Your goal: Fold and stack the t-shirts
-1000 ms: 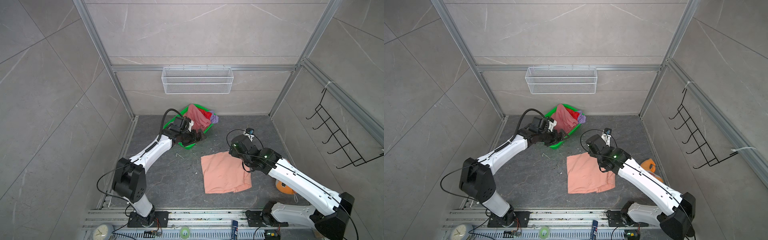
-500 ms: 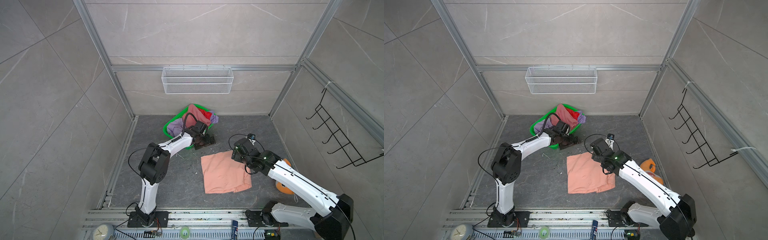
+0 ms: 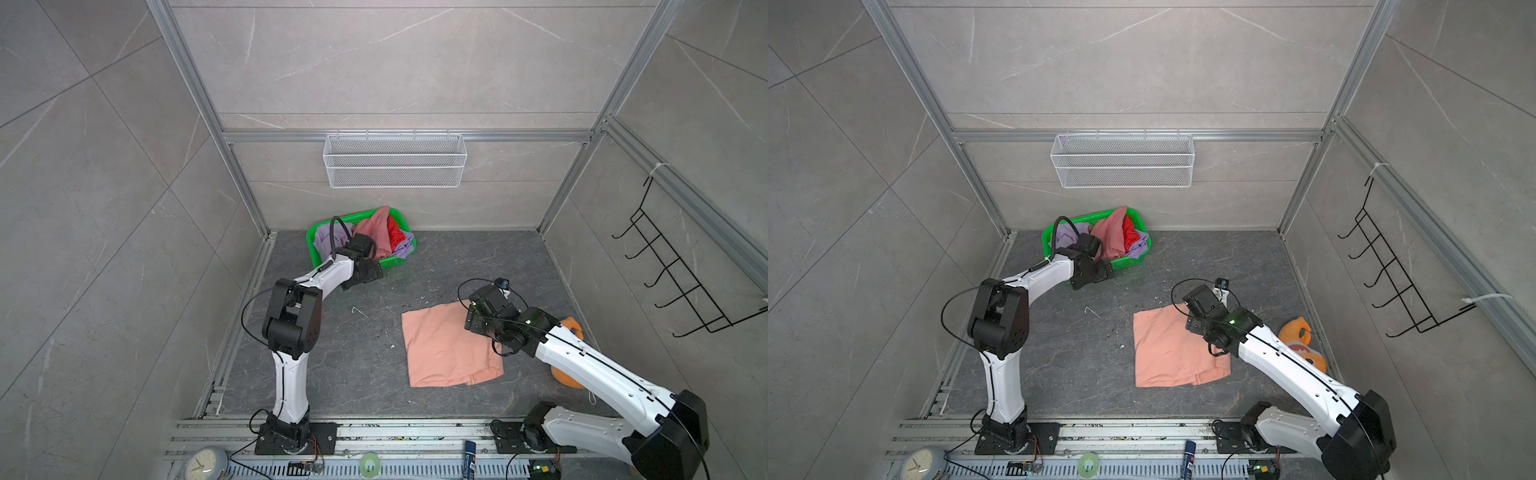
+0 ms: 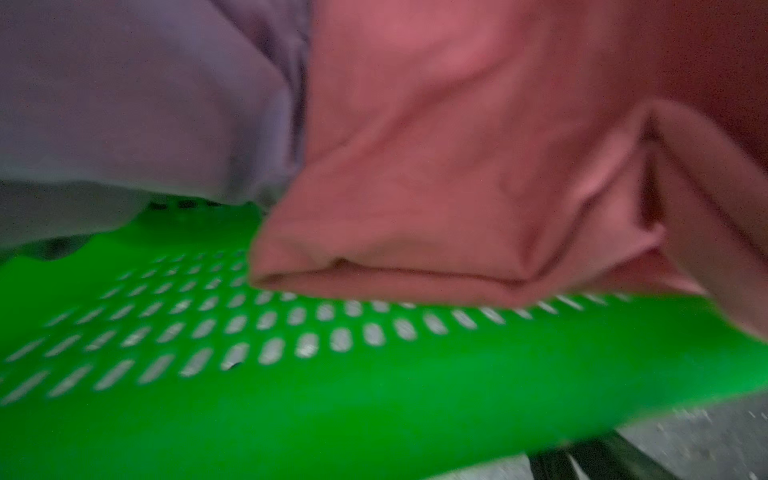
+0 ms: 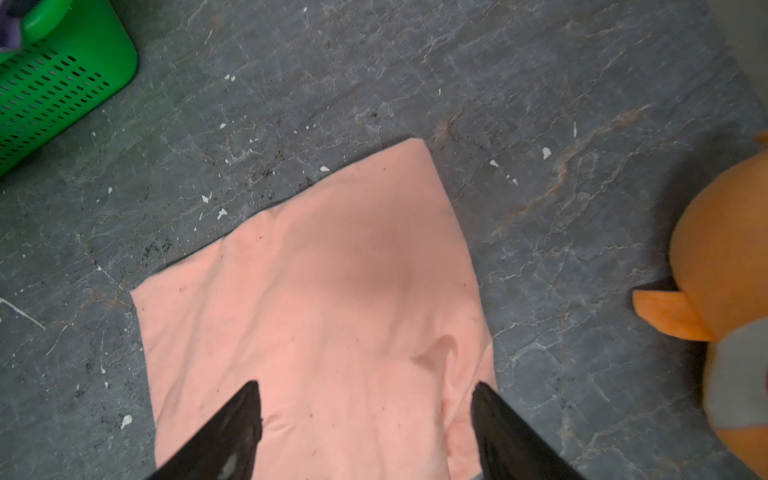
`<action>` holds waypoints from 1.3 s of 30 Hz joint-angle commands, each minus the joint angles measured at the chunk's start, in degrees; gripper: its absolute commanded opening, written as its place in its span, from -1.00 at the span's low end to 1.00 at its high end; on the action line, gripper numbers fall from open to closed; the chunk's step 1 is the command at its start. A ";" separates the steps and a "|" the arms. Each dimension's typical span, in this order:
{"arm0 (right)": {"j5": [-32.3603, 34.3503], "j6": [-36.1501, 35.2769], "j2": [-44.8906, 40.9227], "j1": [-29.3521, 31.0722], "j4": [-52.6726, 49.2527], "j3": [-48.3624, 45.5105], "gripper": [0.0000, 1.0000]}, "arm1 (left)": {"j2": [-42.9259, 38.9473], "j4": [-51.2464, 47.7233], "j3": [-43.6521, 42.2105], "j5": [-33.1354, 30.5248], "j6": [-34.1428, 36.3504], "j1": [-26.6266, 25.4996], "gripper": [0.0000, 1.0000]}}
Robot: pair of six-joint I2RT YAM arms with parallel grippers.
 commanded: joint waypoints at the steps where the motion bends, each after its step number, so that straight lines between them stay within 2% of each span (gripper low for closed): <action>1: -2.96 -2.43 1.75 -0.25 2.98 -1.07 0.60 | -3.73 5.45 -1.30 0.46 5.15 -0.12 0.99; 5: -9.11 -5.90 4.55 -0.19 7.75 -1.43 0.59 | -9.85 13.78 -9.38 7.77 6.53 -0.94 0.99; 7: -12.99 -8.34 6.24 -0.19 10.49 -1.51 0.59 | -13.76 14.84 -13.37 8.86 6.18 -2.14 0.99; 10: -18.59 -10.30 9.69 0.35 14.30 -1.05 0.57 | -21.15 14.04 -19.56 7.86 2.90 -3.91 0.99; 14: -21.27 -12.08 15.57 3.66 17.03 0.93 0.56 | -31.65 11.48 -26.93 6.33 -3.41 -5.24 0.99; 18: -23.86 -12.22 22.53 7.05 20.13 2.92 0.51 | -40.39 2.55 -30.26 2.82 -8.65 -5.53 0.99; 24: -22.40 -11.43 30.97 12.24 21.29 6.59 0.51 | -51.43 -8.30 -33.93 -0.78 -15.01 -5.58 0.99; 33: -19.17 -10.79 39.28 15.70 17.64 8.91 0.49 | -63.82 -9.59 -38.83 4.05 -20.88 -5.66 0.99; 35: -19.73 -10.07 40.68 15.98 18.06 8.77 0.32 | -65.51 -10.51 -39.51 4.13 -20.93 -5.66 0.99; 38: -19.35 -8.06 41.23 16.07 17.20 10.31 -0.49 | -66.84 -13.71 -38.90 3.68 -19.64 -5.66 0.99; 39: -18.73 -7.12 41.06 16.06 16.34 11.29 -0.66 | -67.06 -15.53 -38.06 3.58 -19.28 -5.66 0.99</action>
